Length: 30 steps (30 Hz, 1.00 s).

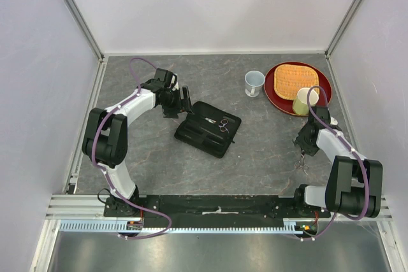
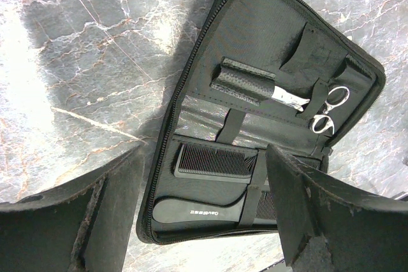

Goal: Sort the hair-cutting tools

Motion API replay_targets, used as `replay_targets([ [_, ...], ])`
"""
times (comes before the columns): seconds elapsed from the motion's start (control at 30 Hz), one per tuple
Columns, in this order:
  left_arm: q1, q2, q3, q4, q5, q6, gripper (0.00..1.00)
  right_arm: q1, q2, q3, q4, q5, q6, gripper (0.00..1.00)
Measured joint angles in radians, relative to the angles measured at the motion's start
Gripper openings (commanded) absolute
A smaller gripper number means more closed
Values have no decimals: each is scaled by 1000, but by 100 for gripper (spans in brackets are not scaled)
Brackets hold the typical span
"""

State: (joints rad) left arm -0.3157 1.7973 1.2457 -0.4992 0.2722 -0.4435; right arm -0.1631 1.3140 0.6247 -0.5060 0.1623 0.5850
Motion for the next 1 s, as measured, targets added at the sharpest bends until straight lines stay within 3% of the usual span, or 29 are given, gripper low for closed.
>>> replay_targets([
  [0.47,0,-1,0,0,1,0,83,233,-24,-29,43,-52,154,23],
  [0.53,0,-1,0,0,3,0,82,254,-18,-26,50,-56,172,22],
  [0.63,0,-1,0,0,10,0,82,272,-7,-18,53,-56,185,27],
  [0.8,0,-1,0,0,18,0,82,306,-3,-11,53,-53,189,45],
  [1.0,0,-19,-18,18,17,-1,83,335,10,5,42,-55,186,46],
])
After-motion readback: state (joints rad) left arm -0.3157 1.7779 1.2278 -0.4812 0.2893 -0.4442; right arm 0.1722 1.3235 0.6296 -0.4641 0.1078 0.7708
